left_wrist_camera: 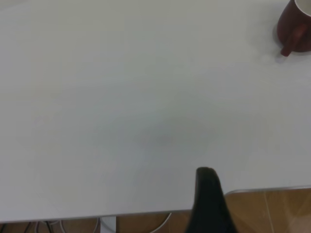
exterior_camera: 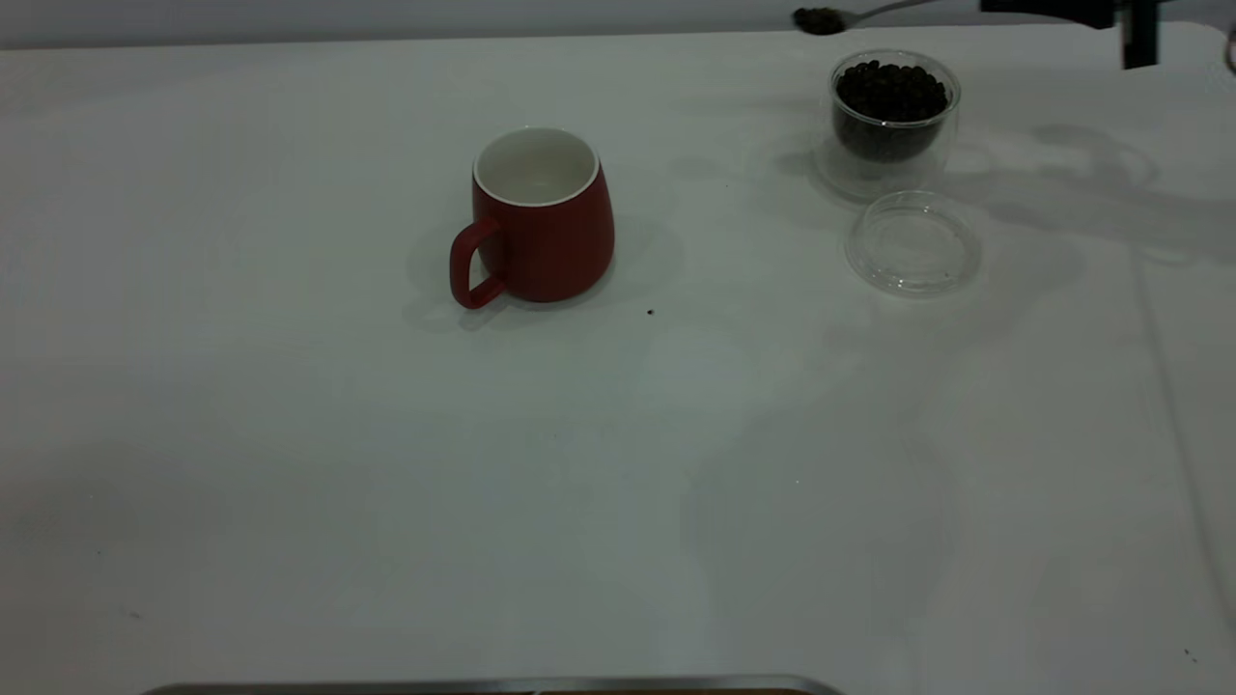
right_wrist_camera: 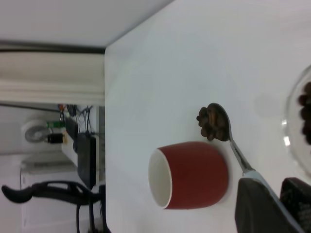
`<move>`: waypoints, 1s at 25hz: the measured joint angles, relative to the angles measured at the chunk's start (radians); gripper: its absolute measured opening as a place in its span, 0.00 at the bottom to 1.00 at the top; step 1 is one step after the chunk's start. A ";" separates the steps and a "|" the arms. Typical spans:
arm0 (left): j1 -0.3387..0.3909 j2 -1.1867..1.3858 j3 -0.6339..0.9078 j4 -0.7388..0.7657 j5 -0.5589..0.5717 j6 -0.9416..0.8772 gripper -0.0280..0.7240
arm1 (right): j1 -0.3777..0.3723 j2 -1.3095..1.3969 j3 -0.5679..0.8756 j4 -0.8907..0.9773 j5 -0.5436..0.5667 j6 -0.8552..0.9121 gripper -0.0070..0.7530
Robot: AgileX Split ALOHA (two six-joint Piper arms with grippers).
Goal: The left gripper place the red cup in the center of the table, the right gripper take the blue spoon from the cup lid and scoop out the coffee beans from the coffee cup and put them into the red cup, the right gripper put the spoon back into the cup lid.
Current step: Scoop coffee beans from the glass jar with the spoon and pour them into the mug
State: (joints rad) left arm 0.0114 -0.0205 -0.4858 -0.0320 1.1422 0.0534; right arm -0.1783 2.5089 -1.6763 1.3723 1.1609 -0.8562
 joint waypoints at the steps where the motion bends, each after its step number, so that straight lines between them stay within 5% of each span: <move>1: 0.000 0.000 0.000 0.000 0.000 0.000 0.82 | 0.012 0.000 0.000 0.000 0.000 0.000 0.14; 25: 0.000 0.000 0.000 0.000 0.000 0.000 0.82 | 0.334 0.000 0.000 0.060 0.000 -0.038 0.14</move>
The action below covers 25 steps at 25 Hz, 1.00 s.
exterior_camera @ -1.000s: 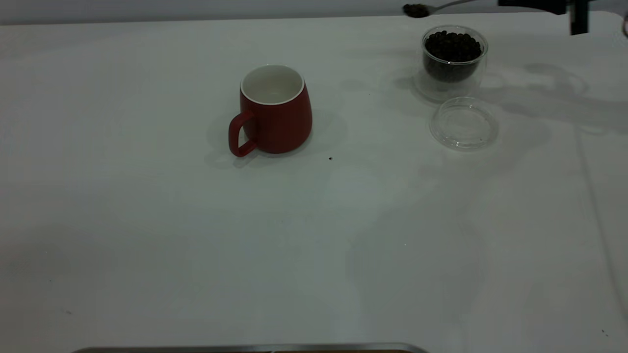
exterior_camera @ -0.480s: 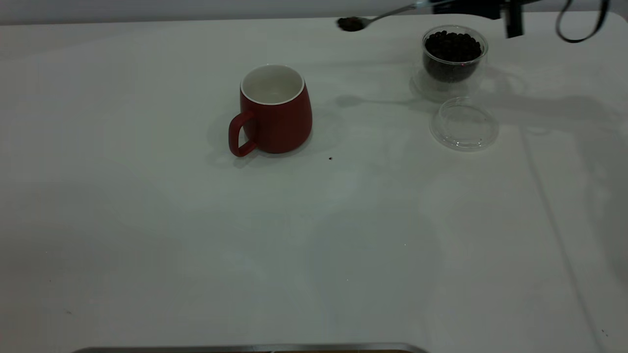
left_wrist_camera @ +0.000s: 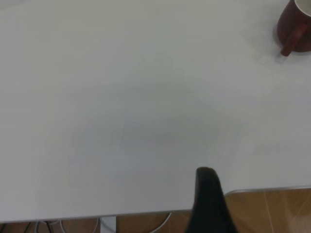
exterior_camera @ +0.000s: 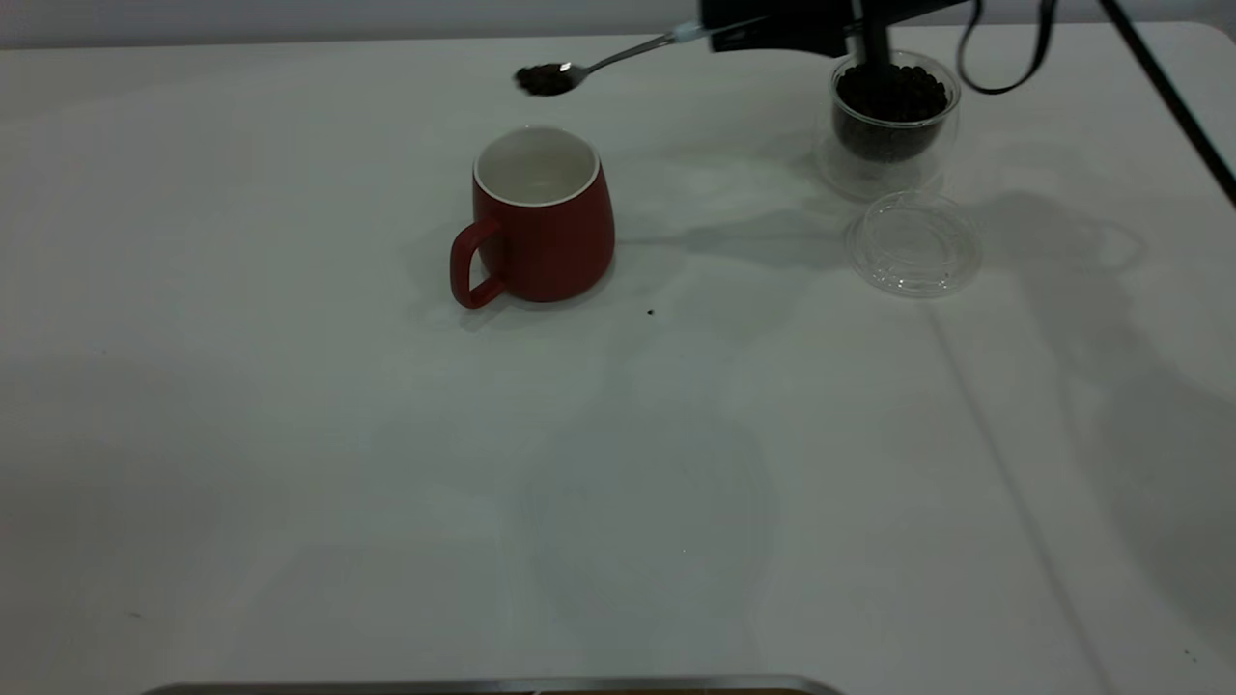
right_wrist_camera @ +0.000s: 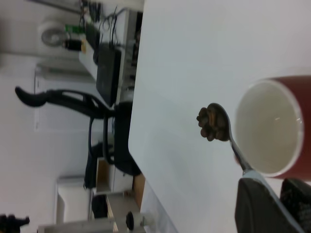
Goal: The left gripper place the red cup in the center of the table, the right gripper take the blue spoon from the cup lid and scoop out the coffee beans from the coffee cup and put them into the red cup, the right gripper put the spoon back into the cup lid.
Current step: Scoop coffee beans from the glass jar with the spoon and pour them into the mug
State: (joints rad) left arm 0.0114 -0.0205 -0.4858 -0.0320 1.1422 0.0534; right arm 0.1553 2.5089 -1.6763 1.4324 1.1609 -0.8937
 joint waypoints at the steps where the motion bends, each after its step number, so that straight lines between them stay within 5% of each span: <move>1: 0.000 0.000 0.000 0.000 0.000 0.000 0.82 | 0.010 0.000 0.000 0.000 0.000 -0.004 0.14; 25: 0.000 0.000 0.000 0.000 0.000 0.000 0.82 | 0.034 0.001 0.000 -0.058 -0.155 -0.377 0.14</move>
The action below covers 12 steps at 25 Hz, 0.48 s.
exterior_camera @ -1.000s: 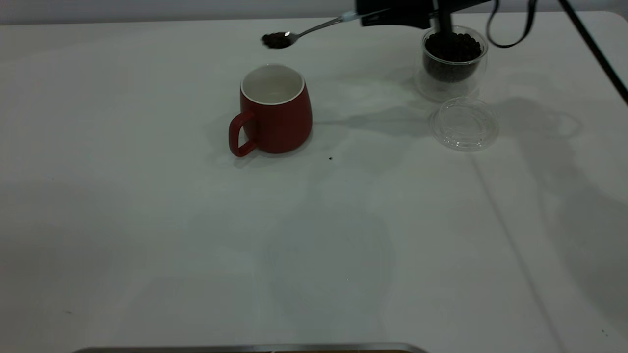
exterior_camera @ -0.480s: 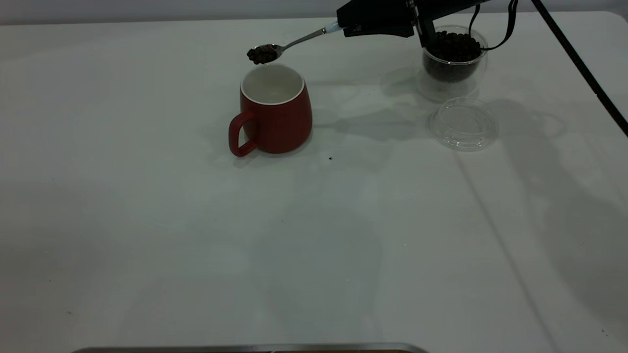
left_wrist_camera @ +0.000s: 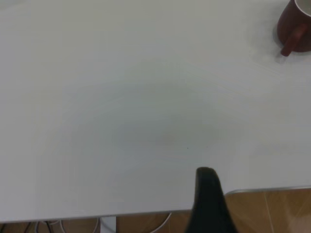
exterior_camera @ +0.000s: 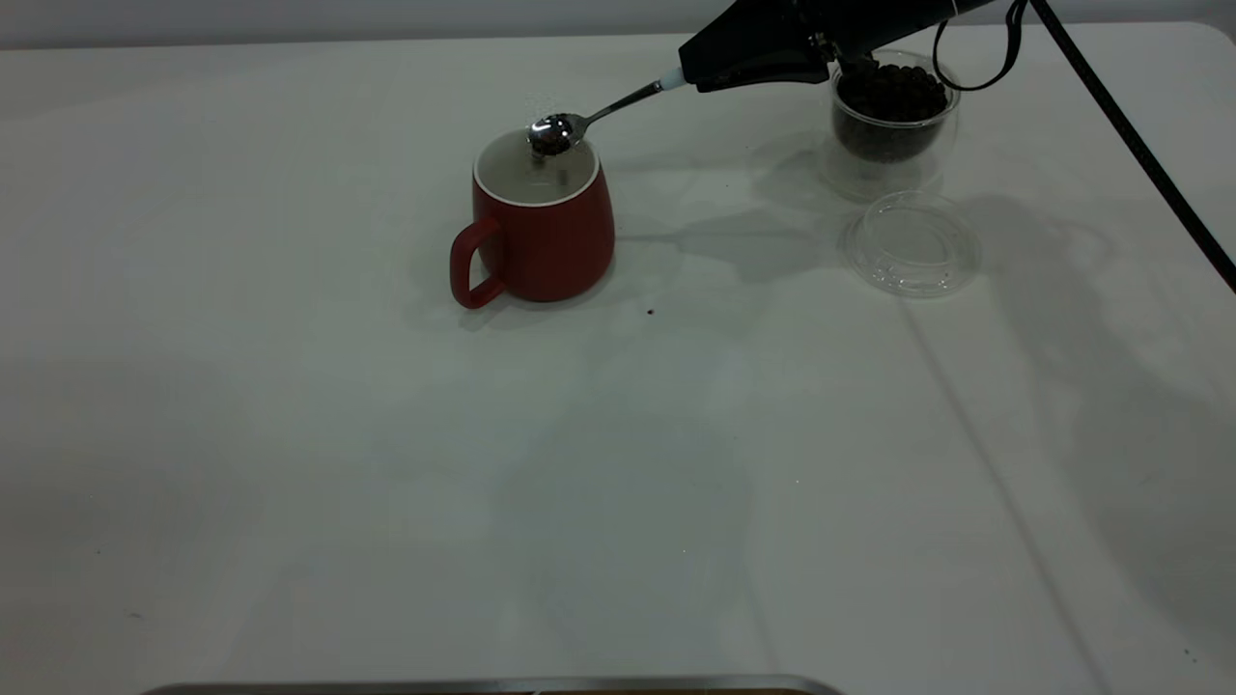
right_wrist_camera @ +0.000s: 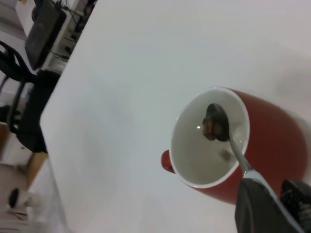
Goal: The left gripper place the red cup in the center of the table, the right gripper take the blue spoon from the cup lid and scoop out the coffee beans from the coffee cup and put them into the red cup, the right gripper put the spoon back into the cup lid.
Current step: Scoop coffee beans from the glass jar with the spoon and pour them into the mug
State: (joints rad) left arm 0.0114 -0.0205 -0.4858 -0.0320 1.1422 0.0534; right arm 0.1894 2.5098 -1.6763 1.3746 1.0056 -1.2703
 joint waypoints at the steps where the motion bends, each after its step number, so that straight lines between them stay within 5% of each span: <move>1: 0.000 0.000 0.000 0.000 0.000 0.000 0.82 | 0.000 0.000 0.000 0.000 -0.003 -0.022 0.14; 12: 0.000 0.000 0.000 0.000 -0.001 -0.001 0.82 | 0.034 -0.069 0.000 -0.053 -0.066 -0.186 0.14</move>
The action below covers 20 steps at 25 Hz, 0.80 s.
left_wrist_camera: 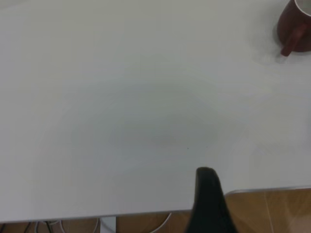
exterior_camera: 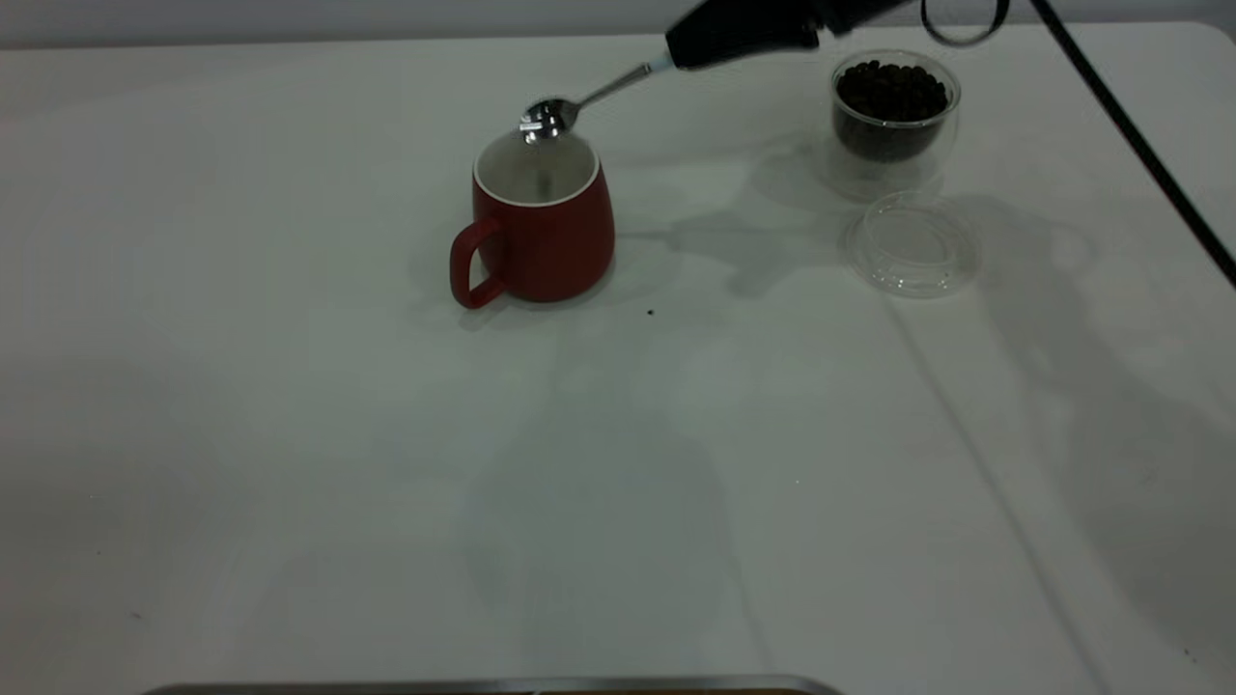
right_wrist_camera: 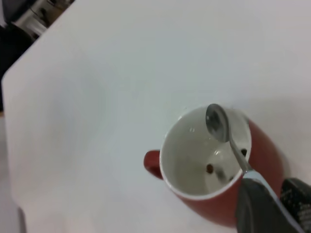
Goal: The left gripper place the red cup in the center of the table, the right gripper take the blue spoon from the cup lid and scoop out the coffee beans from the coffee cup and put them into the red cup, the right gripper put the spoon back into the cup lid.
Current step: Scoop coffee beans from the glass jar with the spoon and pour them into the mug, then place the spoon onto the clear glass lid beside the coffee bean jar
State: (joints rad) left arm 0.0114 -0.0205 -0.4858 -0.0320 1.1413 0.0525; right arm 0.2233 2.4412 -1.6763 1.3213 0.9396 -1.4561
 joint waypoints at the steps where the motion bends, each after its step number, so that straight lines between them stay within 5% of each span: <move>1: 0.000 0.000 0.000 0.000 0.000 -0.001 0.82 | 0.003 -0.013 0.000 -0.004 -0.013 -0.002 0.14; 11: 0.000 0.000 0.000 0.000 0.000 -0.002 0.82 | 0.011 -0.073 0.002 -0.105 -0.001 0.132 0.14; 20: 0.000 0.000 0.000 0.000 0.001 -0.002 0.82 | -0.116 -0.492 0.089 -0.459 0.061 0.509 0.14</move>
State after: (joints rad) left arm 0.0114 -0.0205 -0.4858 -0.0320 1.1424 0.0500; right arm 0.1073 1.9492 -1.5868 0.8619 1.0007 -0.9467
